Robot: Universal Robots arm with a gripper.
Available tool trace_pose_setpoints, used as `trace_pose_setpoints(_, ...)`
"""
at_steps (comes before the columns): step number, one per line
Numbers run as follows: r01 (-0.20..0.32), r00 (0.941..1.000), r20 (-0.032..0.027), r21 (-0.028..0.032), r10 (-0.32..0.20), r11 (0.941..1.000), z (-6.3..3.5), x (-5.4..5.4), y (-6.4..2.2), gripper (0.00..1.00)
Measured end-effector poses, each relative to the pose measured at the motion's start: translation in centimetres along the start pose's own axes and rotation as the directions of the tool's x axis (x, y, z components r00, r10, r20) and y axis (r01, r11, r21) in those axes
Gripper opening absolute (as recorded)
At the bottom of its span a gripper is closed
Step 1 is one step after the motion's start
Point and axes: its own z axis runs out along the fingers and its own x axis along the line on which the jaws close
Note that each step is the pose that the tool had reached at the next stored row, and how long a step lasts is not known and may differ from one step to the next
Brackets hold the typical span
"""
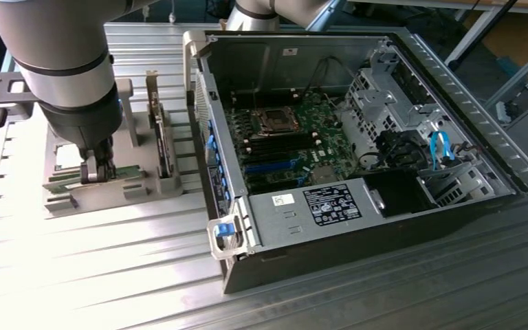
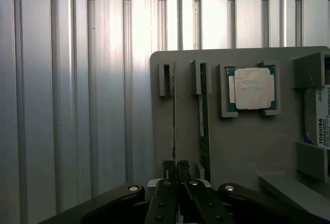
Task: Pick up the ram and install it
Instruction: 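Pick up the ram and move it above insertion slot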
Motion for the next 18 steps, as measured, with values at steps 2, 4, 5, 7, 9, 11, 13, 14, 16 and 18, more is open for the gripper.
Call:
trace_pose_setpoints(2, 0.000, 1.0000, 0.0041, -0.0001, 0.000, 1.0000, -0.03, 0.0, 0.01, 0.12)
trace_pose_setpoints(4, 0.000, 1.0000, 0.0043, -0.0003, 0.000, 1.0000, -0.17, 0.0, 0.01, 0.12)
trace_pose_setpoints(5, 0.000, 1.0000, 0.0044, -0.0002, 0.000, 1.0000, -0.27, 0.0, 0.01, 0.12)
trace_pose_setpoints(7, 0.000, 1.0000, 0.0043, -0.0002, 0.000, 1.0000, -0.56, 0.0, 0.00, 0.12)
trace_pose_setpoints(9, 0.000, 1.0000, 0.0043, -0.0002, 0.000, 1.0000, -0.94, 0.0, 0.00, 0.12)
trace_pose_setpoints(11, 0.000, 1.0000, 0.0044, -0.0002, 0.000, 1.0000, -1.36, 0.0, 0.00, 0.12)
trace_pose_setpoints(13, 0.000, 1.0000, 0.0043, -0.0003, 0.000, 1.0000, -1.83, -0.1, -0.01, 0.12)
trace_pose_setpoints(14, 0.000, 1.0000, 0.0043, -0.0003, 0.000, 1.0000, -2.13, -0.1, -0.01, 0.12)
trace_pose_setpoints(16, 0.000, 1.0000, 0.0043, -0.0002, 0.000, 1.0000, -2.59, -0.1, -0.01, 0.12)
trace_pose_setpoints(18, 0.000, 1.0000, 0.0044, -0.0002, 0.000, 1.0000, -3.00, -0.1, -0.01, 0.12)
